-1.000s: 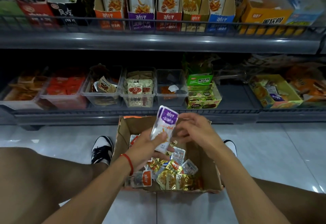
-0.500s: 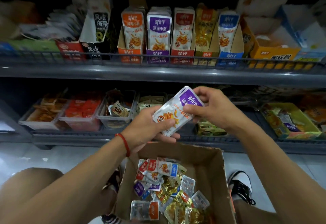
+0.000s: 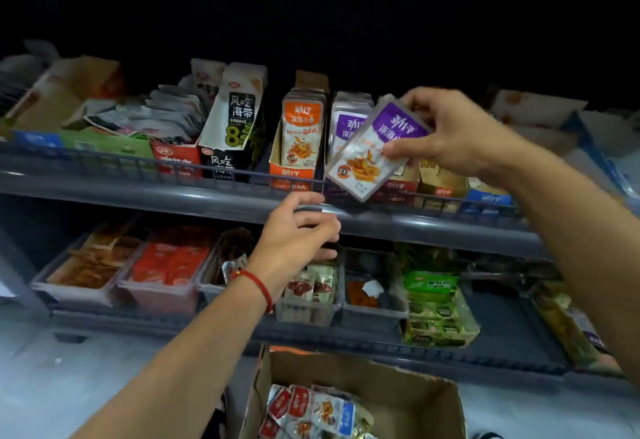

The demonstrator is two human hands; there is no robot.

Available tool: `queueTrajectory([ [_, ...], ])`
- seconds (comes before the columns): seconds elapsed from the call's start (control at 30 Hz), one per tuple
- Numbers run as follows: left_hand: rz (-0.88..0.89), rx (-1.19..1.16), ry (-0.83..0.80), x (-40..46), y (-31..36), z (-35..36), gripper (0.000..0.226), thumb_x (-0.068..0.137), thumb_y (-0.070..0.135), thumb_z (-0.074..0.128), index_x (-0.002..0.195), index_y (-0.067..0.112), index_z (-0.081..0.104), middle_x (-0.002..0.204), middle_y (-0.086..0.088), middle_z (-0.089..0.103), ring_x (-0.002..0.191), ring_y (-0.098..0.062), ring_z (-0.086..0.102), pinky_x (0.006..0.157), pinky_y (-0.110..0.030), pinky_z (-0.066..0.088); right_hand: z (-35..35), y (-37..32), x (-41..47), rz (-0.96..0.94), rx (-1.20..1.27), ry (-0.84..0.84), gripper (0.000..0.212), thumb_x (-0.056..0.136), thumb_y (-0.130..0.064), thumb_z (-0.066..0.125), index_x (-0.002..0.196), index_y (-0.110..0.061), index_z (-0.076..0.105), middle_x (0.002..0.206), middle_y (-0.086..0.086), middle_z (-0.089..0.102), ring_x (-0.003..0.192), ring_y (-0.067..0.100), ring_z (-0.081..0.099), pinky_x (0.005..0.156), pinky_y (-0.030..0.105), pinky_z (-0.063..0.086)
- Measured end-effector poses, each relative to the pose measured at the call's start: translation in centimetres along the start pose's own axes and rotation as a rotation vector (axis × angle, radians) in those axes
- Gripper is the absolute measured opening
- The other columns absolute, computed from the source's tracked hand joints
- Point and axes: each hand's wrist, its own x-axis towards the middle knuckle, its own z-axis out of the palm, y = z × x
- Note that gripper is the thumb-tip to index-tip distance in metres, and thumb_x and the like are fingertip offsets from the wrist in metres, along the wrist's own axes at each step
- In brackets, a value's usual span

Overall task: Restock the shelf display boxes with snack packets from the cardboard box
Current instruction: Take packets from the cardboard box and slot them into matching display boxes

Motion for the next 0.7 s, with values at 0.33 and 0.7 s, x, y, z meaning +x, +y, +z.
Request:
queueTrajectory([
  [0.33, 0.05, 0.1, 0.066, 1.2, 0.5, -1.0, 0.035, 0.087, 0.013, 0.074, 0.114, 0.029, 0.058, 0.102, 0.002, 0.074, 0.091, -0.019, 0.074, 0.078, -0.04, 0.064, 0.5, -1.1, 6.5, -0.118, -0.425, 0.035, 0.056, 0.084, -0.025, 0.08, 0.132, -0.024, 0.051, 0.123, 0.002, 0.06, 0.11, 0.018, 0.06, 0.079, 0.027, 0.051],
  [0.7, 0.031, 0.094, 0.122, 0.7, 1.2, -1.6, 0.032, 0.09, 0.011, 0.07, 0.115, 0.027, 0.058, 0.103, 0.001, 0.073, 0.096, -0.016, 0.071, 0.075, -0.034, 0.063, 4.3, -0.2, 7.3, -0.129, -0.729, -0.019, 0.057, 0.083, -0.026, 0.08, 0.133, -0.021, 0.052, 0.128, 0.008, 0.059, 0.117, 0.027, 0.06, 0.092, 0.043, 0.057],
])
